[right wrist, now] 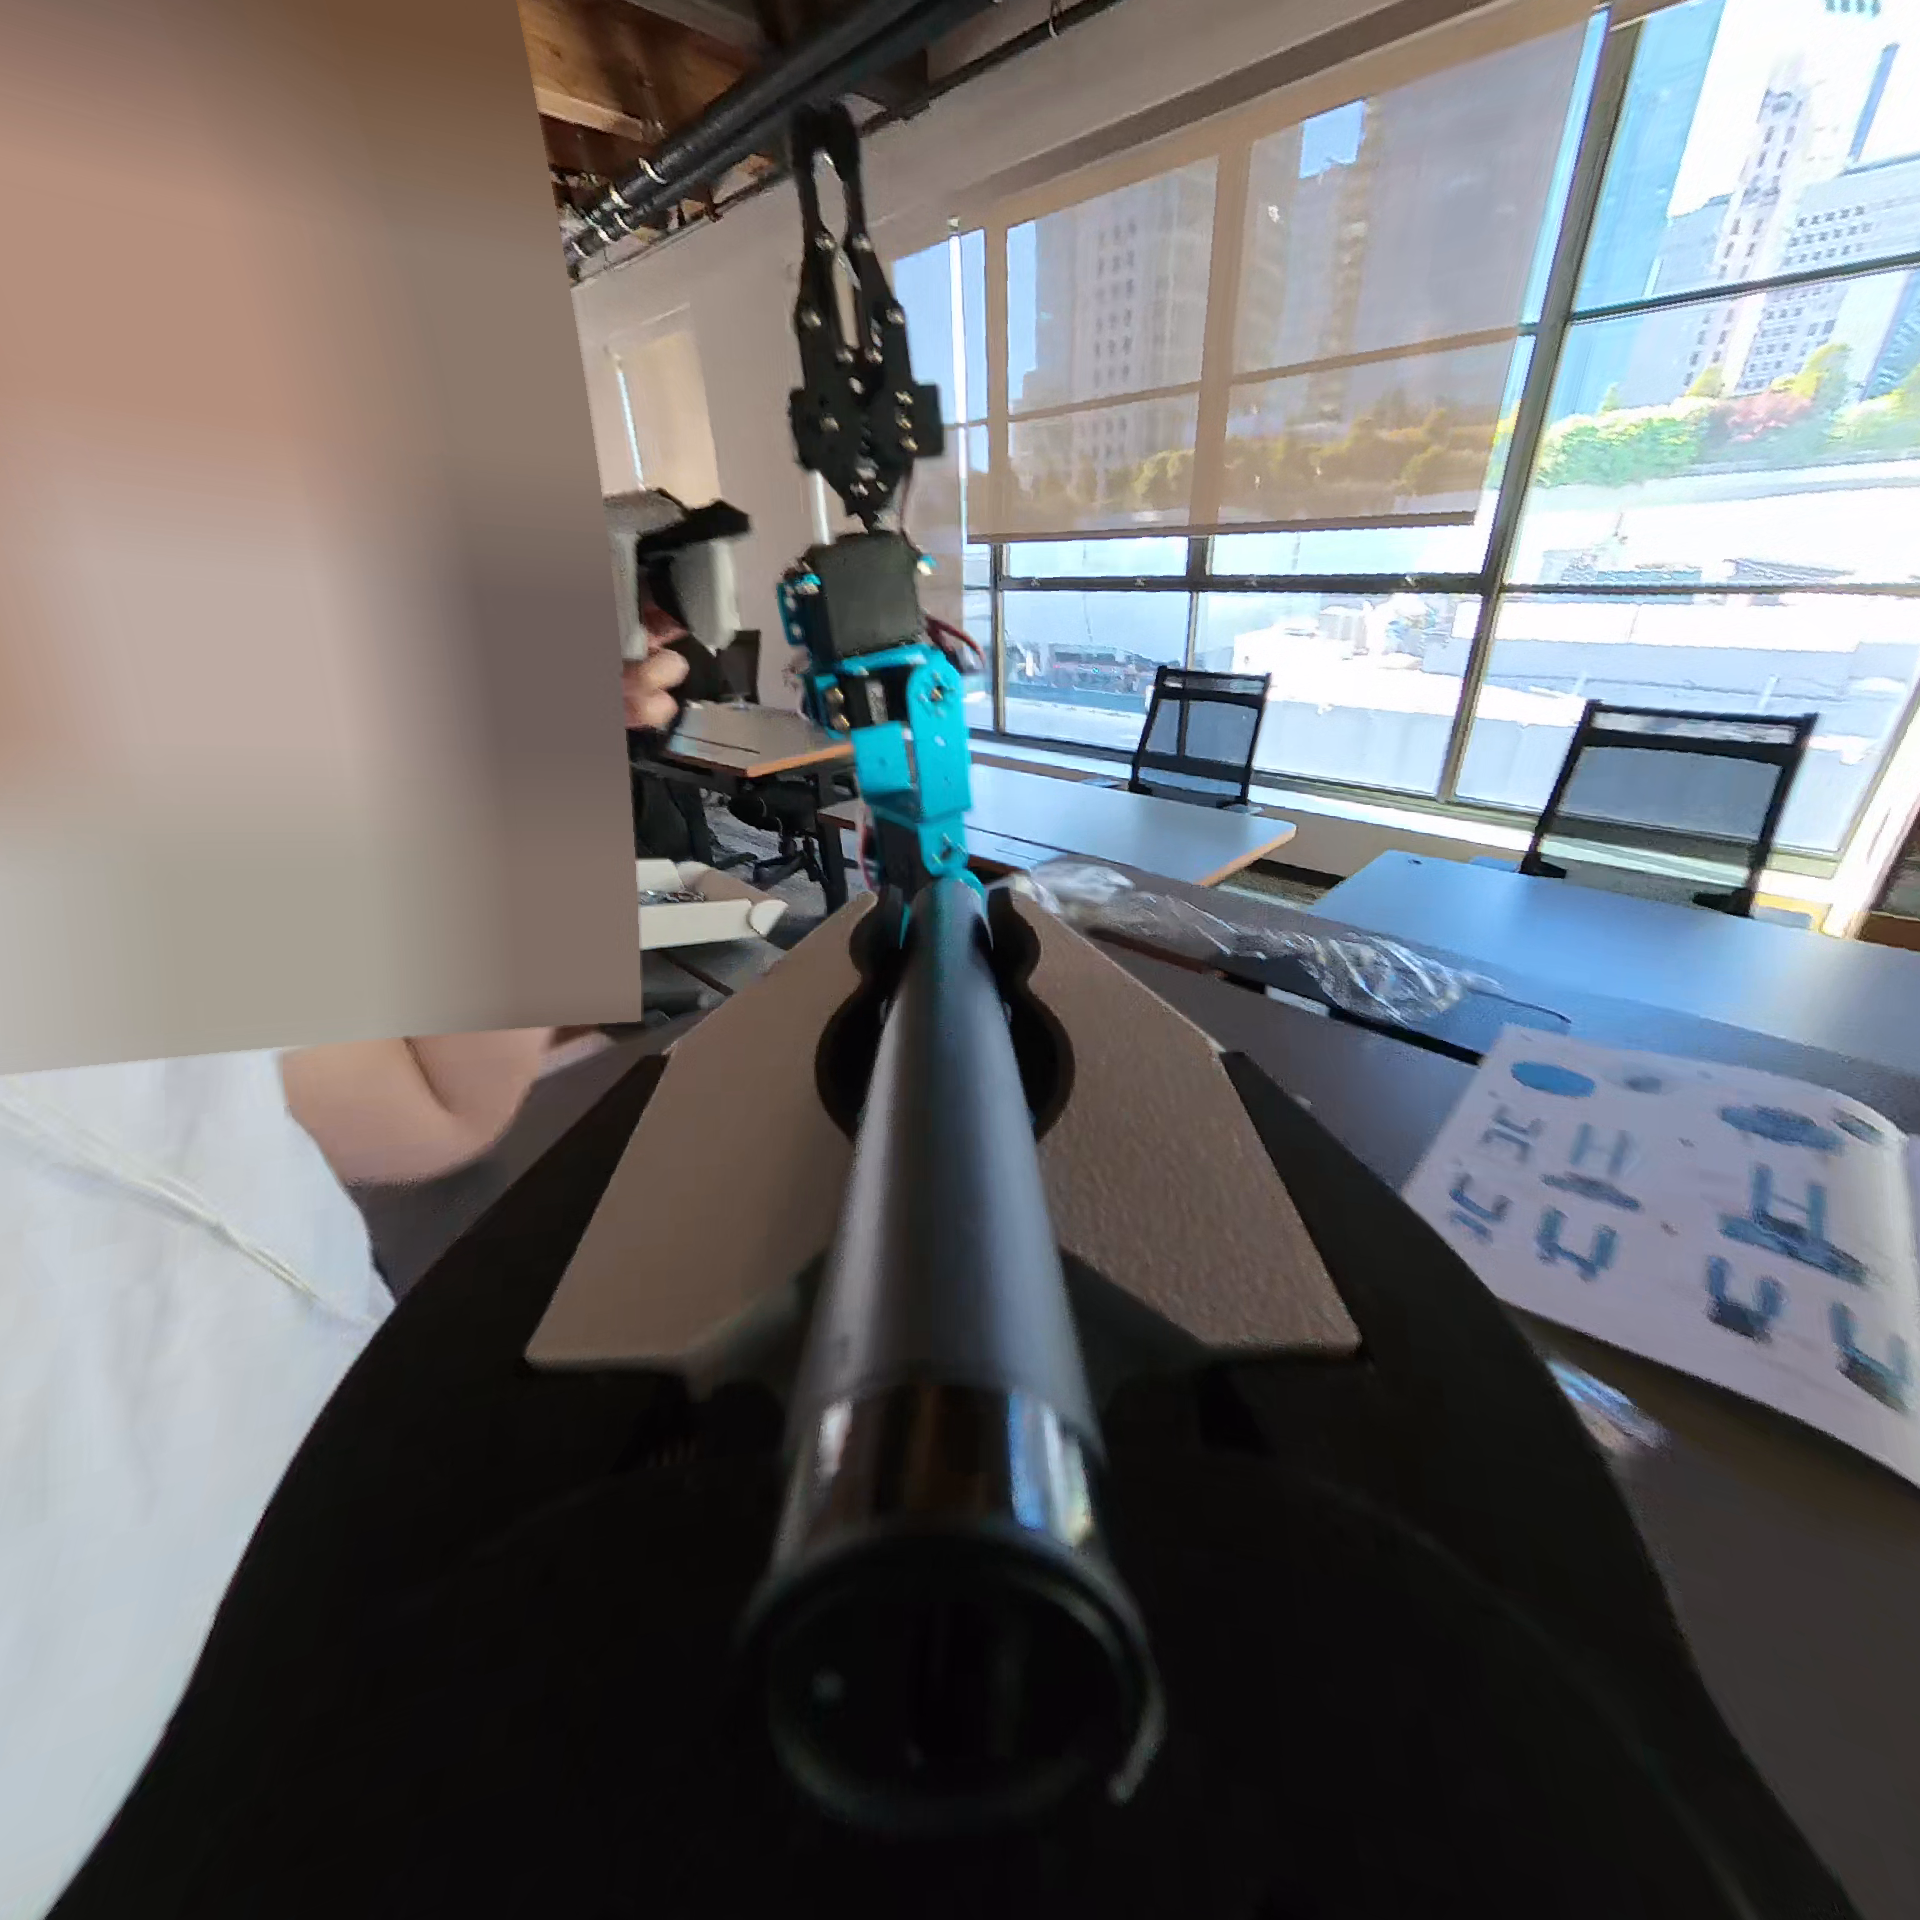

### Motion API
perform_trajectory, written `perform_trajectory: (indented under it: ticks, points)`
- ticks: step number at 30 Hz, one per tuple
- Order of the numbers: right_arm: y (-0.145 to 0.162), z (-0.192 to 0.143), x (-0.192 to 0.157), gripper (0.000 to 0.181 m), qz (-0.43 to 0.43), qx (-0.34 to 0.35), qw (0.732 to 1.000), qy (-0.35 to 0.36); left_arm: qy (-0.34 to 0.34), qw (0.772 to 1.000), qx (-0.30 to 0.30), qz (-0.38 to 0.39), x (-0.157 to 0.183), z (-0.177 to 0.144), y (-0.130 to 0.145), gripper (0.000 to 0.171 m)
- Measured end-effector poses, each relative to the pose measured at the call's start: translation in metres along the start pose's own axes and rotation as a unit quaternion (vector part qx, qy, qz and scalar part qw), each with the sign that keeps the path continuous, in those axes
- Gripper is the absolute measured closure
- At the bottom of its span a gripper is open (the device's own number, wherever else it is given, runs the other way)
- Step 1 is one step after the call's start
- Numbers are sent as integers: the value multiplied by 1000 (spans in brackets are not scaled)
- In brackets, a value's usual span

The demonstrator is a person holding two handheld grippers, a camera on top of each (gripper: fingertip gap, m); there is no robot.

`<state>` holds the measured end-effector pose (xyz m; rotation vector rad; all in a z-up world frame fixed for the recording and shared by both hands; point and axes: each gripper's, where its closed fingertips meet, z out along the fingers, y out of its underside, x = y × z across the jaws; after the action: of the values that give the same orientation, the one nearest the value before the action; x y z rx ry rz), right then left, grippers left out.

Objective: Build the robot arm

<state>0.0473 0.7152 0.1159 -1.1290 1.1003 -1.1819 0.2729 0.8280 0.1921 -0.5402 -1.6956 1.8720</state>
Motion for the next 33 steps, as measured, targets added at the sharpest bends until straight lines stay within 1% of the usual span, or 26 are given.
perform_trajectory:
  ticks: [1, 3, 5, 7, 9, 11, 14, 17, 19, 21, 25, 28, 30, 33]
  points:
    - [5, -15, 9, 165, -5, -5, 1000, 7, -20, 1000, -14, 0, 7, 2, 7, 145]
    - [14, -46, 28, 165, -4, -15, 1000, 11, -72, 997, -22, 4, 20, 6, 19, 147]
    - [20, -78, 49, 165, -10, -28, 1000, 11, -132, 991, -3, 5, 34, 11, 33, 148]
    - [25, -109, 72, 165, -28, -46, 999, 1, -167, 986, 17, -7, 55, 23, 54, 149]
    - [31, -138, 101, 165, -42, -79, 996, 6, -195, 980, 31, -39, 72, 44, 83, 152]
    - [38, -165, 123, 165, -50, -104, 993, -3, -217, 972, 32, -88, 83, 70, 115, 151]
    - [52, -197, 149, 165, -41, -125, 991, -28, -219, 966, 10, -139, 97, 118, 156, 152]
    - [64, -220, 179, 165, -6, -142, 989, -32, -242, 956, -20, -167, 98, 155, 186, 153]
    - [70, -234, 199, 165, -5, -156, 987, -22, -244, 954, -35, -174, 99, 177, 196, 154]
    - [71, -252, 227, 165, -16, -173, 985, 10, -232, 954, -53, -182, 99, 196, 203, 155]
    - [58, -302, 286, 165, -44, -192, 973, 118, -230, 954, -105, -160, 82, 220, 218, 156]
    - [52, -347, 319, 165, -51, -217, 955, 194, -199, 962, -129, -132, 70, 250, 225, 156]
    - [59, -368, 334, 165, -38, -234, 949, 209, -179, 965, -137, -132, 63, 276, 230, 157]
    - [81, -382, 359, 165, -3, -264, 944, 198, -159, 962, -166, -149, 60, 319, 237, 157]
